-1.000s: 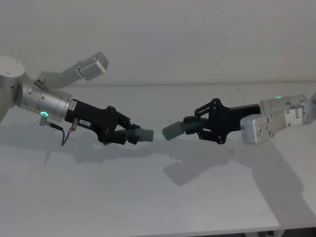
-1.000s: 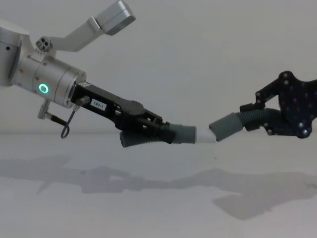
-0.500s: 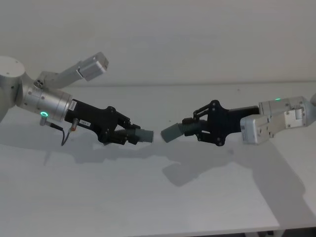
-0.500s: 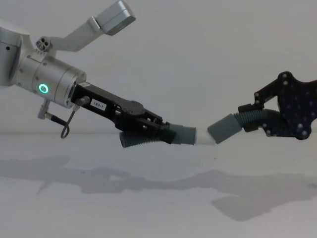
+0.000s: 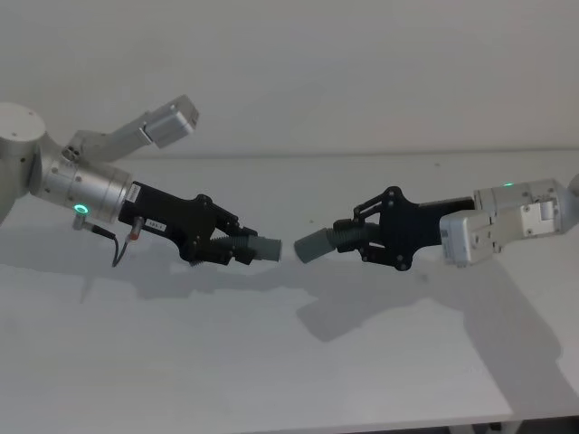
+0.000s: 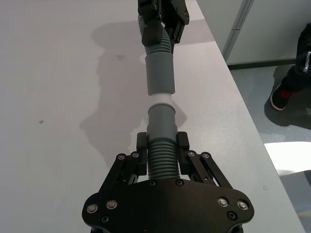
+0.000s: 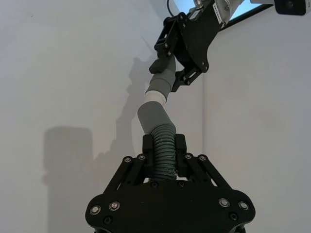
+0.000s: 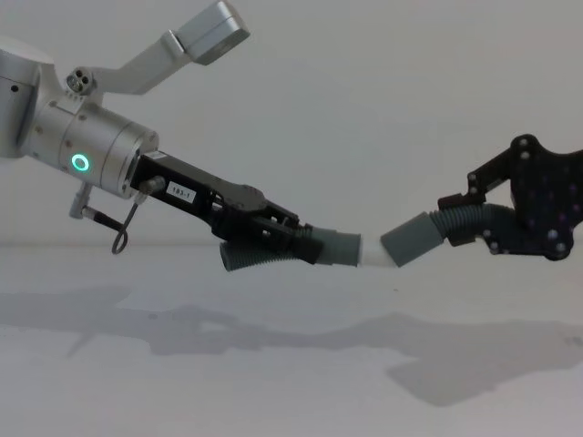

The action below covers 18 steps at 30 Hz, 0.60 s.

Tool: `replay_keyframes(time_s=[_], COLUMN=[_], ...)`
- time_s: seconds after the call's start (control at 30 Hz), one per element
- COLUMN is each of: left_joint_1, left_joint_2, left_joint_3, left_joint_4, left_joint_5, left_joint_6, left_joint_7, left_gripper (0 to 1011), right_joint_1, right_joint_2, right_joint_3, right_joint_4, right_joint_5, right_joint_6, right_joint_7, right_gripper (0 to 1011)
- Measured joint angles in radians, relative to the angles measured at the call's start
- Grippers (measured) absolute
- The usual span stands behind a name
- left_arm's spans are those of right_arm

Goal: Use both hands to pick up one end of the pipe from the table, align the ends, and insert them.

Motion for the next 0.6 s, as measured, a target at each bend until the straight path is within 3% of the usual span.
replay_keyframes(time_s=[0.6], left_joint_1=[0.000], left_joint_2=[0.000], left_joint_3=[0.000], left_joint_4=[0.000], left_joint_5=[0.000], left_joint_6=[0.000], left_joint_7=[0.000], left_gripper=[323], right_joint_1=[-0.008], right_joint_2=[0.005], right_joint_3=[0.006], right_joint_4=[-0.010], right_joint_5=[0.007], right_joint_6=[0.023], right_joint_7=[0.003], right_gripper=[234])
